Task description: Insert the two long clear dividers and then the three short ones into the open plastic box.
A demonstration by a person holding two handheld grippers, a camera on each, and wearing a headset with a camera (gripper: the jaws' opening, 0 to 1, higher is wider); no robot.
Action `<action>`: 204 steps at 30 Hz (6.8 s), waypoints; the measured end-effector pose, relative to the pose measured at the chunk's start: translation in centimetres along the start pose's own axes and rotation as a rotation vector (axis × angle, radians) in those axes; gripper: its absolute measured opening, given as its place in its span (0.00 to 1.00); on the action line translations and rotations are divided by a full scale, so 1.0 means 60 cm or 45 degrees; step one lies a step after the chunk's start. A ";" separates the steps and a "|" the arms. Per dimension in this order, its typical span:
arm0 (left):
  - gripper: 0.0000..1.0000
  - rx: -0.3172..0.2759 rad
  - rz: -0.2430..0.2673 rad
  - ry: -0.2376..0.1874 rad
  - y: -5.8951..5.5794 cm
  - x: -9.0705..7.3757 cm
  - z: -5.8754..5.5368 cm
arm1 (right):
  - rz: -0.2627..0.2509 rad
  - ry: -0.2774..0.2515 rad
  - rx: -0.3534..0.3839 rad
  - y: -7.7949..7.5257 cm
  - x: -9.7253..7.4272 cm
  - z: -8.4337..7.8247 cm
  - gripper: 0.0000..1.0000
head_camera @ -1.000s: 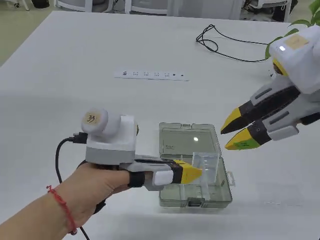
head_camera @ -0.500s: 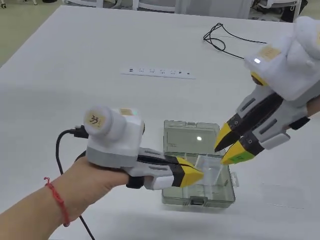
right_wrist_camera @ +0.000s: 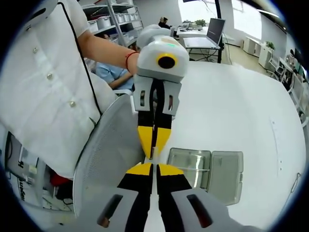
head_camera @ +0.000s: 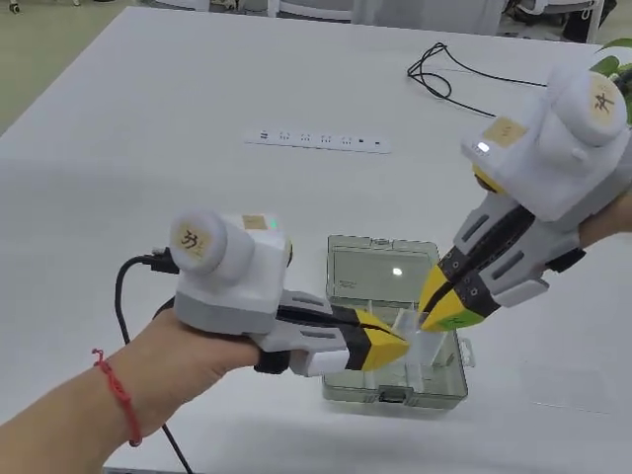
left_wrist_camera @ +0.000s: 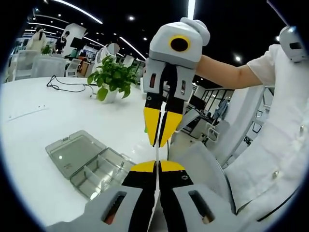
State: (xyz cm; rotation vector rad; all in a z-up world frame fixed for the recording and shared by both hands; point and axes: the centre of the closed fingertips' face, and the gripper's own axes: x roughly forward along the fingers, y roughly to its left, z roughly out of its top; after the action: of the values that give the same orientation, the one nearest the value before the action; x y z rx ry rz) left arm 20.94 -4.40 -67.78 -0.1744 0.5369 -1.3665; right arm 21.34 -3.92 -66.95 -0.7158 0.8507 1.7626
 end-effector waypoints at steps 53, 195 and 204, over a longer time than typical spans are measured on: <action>0.70 0.107 0.365 0.121 0.086 -0.090 -0.106 | -0.292 0.150 0.086 -0.104 0.074 -0.097 0.03; 1.00 0.137 0.377 0.172 0.118 -0.110 -0.110 | -0.382 0.330 0.291 -0.026 0.015 -0.393 0.56; 1.00 0.132 0.374 0.178 0.118 -0.111 -0.112 | -0.420 0.437 0.260 -0.038 0.031 -0.432 0.52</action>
State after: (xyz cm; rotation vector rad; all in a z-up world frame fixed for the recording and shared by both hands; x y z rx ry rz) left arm 23.41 4.76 -74.83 0.0829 0.5825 -1.1212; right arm 24.91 -23.51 -83.85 -0.9764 1.0575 1.2584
